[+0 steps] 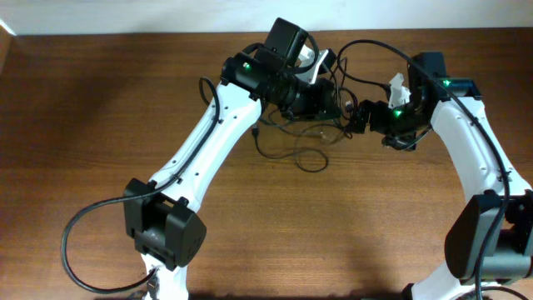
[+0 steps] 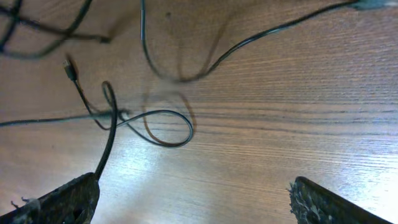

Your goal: Untangle cables

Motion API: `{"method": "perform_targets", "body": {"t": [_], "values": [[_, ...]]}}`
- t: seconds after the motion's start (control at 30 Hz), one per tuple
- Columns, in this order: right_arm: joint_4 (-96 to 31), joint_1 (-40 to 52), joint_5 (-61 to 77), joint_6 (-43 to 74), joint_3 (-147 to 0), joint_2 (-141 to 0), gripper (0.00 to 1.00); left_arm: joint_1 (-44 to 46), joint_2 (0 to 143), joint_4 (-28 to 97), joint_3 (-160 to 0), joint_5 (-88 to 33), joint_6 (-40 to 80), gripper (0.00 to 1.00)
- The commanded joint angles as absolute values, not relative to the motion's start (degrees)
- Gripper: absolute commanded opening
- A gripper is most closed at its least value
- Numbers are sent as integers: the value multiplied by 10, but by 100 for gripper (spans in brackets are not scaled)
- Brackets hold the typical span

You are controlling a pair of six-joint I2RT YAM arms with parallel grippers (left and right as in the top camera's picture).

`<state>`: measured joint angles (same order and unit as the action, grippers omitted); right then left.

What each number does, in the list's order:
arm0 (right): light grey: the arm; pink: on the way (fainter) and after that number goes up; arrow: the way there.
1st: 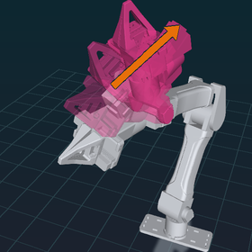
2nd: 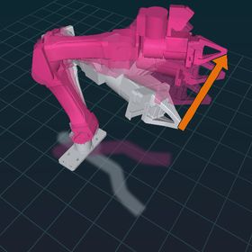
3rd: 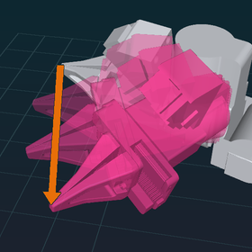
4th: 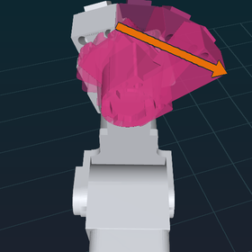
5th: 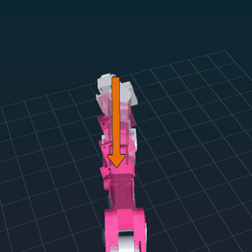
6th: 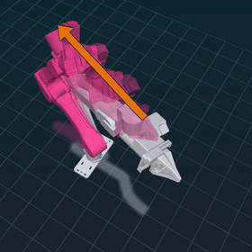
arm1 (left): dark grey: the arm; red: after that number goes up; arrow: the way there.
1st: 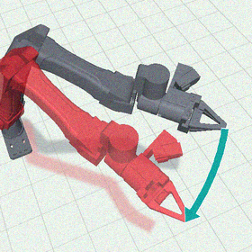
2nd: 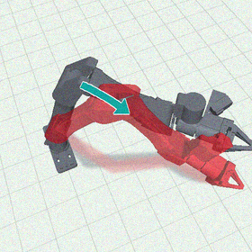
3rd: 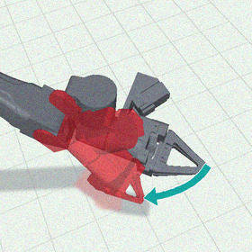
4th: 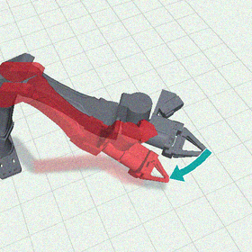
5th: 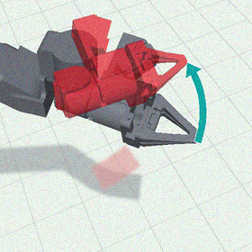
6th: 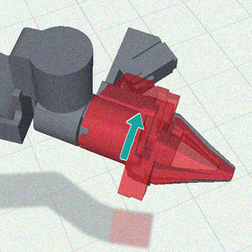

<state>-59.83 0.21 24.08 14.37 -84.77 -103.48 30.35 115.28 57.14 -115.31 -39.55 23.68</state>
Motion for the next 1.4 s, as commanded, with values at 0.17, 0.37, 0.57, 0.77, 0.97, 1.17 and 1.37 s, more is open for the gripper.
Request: {"method": "perform_targets", "body": {"t": [0.17,0.37,0.57,0.77,0.97,1.17,1.37], "values": [[-590,3,321,137,-845,-1037,98,298,1144,669,-1162,-197,194,0],[-576,3,400,111,-845,-1037,99,300,1144,681,-1162,-235,194,0],[-571,4,409,111,-845,-1037,98,314,1144,694,-1162,-262,194,0],[-563,4,402,111,-845,-1037,98,329,1144,699,-1162,-313,194,0],[-578,4,373,111,-845,-1037,98,320,1144,695,-1162,-342,194,0],[-589,4,407,111,-845,-1037,98,317,1144,673,-1162,-330,194,0],[-598,4,419,107,-845,-1037,98,318,1144,658,-1162,-331,197,0]]}}
